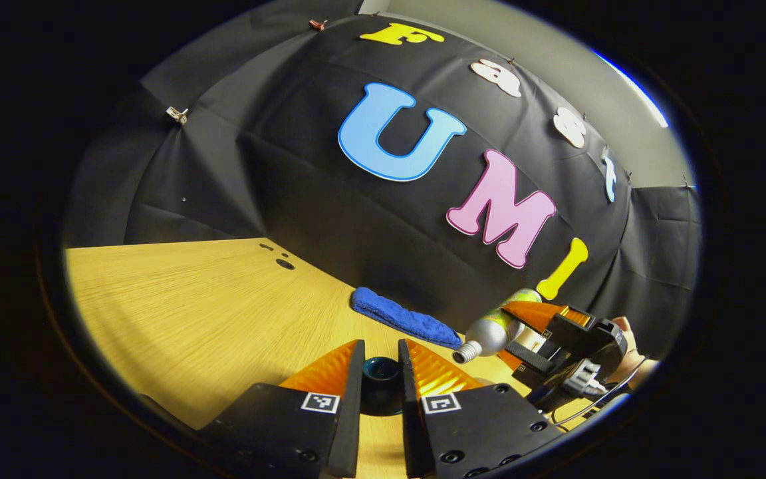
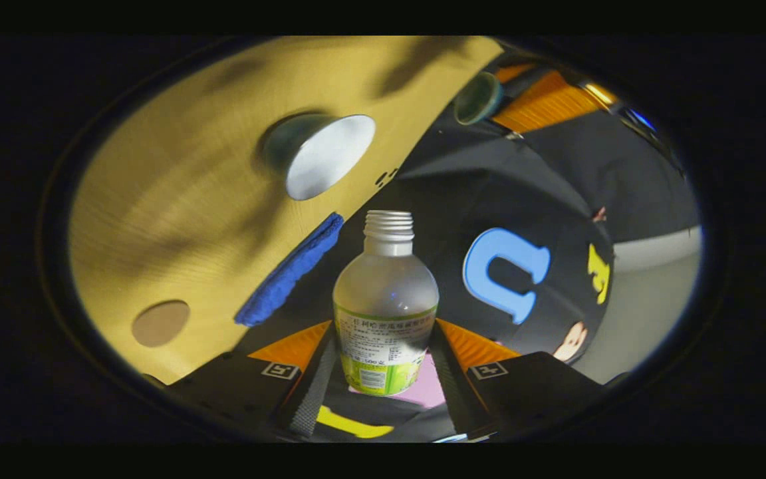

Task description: Open the teacup lid with one hand, grasp the water bottle and pour water into the teacup with the other hand; after pouring, place the water bottle on the coaster and then close the teacup lid.

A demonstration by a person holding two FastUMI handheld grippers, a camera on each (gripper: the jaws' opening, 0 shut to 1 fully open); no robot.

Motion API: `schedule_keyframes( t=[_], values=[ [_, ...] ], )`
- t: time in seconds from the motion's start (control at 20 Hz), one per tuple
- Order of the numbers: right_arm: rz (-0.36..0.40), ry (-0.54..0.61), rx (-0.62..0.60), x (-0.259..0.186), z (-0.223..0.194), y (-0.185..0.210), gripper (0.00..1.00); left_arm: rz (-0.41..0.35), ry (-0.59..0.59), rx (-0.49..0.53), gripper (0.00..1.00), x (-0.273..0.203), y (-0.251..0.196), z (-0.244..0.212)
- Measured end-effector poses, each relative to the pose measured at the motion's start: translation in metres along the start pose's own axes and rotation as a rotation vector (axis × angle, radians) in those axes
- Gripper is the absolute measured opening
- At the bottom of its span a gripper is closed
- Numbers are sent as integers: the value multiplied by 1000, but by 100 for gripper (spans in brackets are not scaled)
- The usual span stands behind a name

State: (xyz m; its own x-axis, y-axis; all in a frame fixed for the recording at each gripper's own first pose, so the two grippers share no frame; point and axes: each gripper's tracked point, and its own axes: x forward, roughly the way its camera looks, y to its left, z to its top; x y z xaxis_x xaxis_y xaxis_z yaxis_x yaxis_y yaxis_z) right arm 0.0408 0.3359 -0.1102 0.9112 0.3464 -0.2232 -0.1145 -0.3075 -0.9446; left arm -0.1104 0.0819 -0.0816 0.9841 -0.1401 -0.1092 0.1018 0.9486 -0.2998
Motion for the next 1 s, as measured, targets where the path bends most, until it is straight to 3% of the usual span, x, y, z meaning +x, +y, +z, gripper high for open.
schedule_keyframes(
  t=[0.25,0.6,0.75,1.0],
  values=[
    [78,5,368,-14,12,20,78,7,-3,-1,30,1,0,0],
    [246,25,1192,-27,17,31,78,12,-6,32,30,1,-1,-1],
    [240,6,1490,-28,-1,20,78,15,-7,44,30,0,-1,0],
    [179,-22,1743,-32,-51,20,78,20,-8,61,30,1,-1,-2]
  ],
)
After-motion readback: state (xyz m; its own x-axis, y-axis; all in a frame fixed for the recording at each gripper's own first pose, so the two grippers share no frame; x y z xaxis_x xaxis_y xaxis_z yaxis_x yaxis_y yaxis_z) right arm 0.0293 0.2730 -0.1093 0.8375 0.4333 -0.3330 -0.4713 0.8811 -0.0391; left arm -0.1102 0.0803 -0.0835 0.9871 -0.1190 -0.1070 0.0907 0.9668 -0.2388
